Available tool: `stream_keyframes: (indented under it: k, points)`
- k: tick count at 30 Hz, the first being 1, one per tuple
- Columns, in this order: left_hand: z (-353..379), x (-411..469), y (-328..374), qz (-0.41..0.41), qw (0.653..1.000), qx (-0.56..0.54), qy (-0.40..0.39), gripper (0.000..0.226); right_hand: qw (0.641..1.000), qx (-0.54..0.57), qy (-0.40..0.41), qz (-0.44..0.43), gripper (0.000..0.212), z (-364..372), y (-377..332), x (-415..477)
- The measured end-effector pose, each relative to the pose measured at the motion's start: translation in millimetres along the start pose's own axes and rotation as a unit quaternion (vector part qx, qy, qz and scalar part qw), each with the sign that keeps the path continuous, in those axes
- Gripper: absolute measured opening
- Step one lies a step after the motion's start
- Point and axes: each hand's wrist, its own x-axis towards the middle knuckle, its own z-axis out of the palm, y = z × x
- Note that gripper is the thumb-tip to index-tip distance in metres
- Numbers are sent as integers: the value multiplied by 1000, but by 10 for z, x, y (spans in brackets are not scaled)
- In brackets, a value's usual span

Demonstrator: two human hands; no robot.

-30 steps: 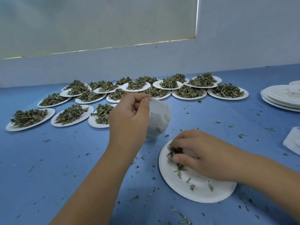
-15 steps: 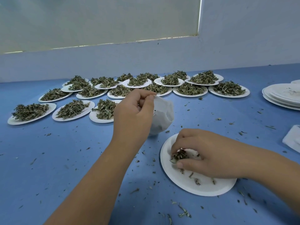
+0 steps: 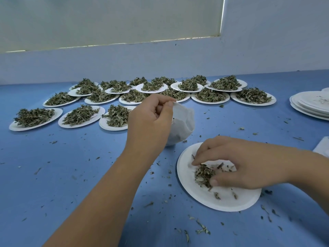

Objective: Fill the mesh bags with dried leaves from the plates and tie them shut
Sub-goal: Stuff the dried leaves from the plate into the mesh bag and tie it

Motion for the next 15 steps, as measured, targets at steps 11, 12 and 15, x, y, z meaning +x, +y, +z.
stream_keyframes:
  k: [11,12,15]
  points:
    - [7,-9,-6,2,1000,-4,-10,23,997,-9,-78,-14,60,47,30,-19]
    - [11,-12,-8,2,1000,-3,-11,23,997,-10,-72,-18,59,63,34,-13]
    - [24,-21,-10,7,1000,3,-14,25,998,-27,-41,-31,55,132,47,22]
